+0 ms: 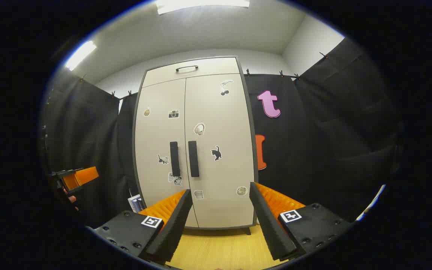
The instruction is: Open the right door of the double-door shoe cabinet with the right hand, and open the left door with the left hand.
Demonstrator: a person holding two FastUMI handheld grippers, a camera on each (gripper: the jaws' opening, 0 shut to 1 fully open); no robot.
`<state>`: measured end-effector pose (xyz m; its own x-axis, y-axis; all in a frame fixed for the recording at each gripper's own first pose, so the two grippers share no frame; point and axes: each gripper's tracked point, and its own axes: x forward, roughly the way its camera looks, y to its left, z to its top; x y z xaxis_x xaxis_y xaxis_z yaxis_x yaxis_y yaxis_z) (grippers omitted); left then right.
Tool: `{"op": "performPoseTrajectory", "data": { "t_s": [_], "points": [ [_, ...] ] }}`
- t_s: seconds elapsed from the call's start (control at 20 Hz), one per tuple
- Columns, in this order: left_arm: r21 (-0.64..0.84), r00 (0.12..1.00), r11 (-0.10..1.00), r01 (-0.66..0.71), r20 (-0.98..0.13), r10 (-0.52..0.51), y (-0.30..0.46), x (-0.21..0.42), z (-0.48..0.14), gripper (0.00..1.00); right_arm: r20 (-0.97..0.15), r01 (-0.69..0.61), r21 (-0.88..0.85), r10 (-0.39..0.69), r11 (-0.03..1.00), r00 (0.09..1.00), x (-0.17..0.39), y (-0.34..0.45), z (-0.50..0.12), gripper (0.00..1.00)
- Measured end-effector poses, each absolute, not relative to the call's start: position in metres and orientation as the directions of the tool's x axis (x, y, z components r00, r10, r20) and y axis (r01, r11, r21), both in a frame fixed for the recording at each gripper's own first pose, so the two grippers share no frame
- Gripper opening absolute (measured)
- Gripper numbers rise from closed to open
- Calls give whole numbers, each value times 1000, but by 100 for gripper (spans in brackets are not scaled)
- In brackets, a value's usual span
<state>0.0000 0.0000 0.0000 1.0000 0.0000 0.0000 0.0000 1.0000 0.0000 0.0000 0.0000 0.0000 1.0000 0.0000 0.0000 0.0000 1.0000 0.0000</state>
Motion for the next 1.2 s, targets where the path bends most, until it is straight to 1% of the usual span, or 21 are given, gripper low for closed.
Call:
{"op": "performPoseTrajectory", "data": {
  "t_s": [0.05,0.1,0.15,0.45,0.85,1.2],
  "points": [
    [4,1000,1000,-11,11,11,1,-1,1,91,-3,-1,0,1,1000,1000,0,0,-1,98],
    [6,1000,1000,-4,13,4,-2,-1,2,91,-5,0,0,0,1000,1000,0,0,-1,98],
    [8,1000,1000,9,8,-9,-5,-2,0,94,-2,3,2,-3,1000,1000,1,0,0,98],
    [-20,999,999,40,-7,-40,-11,-6,-3,94,0,9,-1,-9,1000,1000,-6,0,1,98],
    [-39,999,998,45,-19,-45,-12,-7,-9,94,2,20,-3,-20,1000,1000,-13,-2,1,98],
    [-55,997,996,76,-2,-76,-22,-2,-9,94,-5,7,-9,-7,1000,1000,-3,4,3,98]
  ]
}}
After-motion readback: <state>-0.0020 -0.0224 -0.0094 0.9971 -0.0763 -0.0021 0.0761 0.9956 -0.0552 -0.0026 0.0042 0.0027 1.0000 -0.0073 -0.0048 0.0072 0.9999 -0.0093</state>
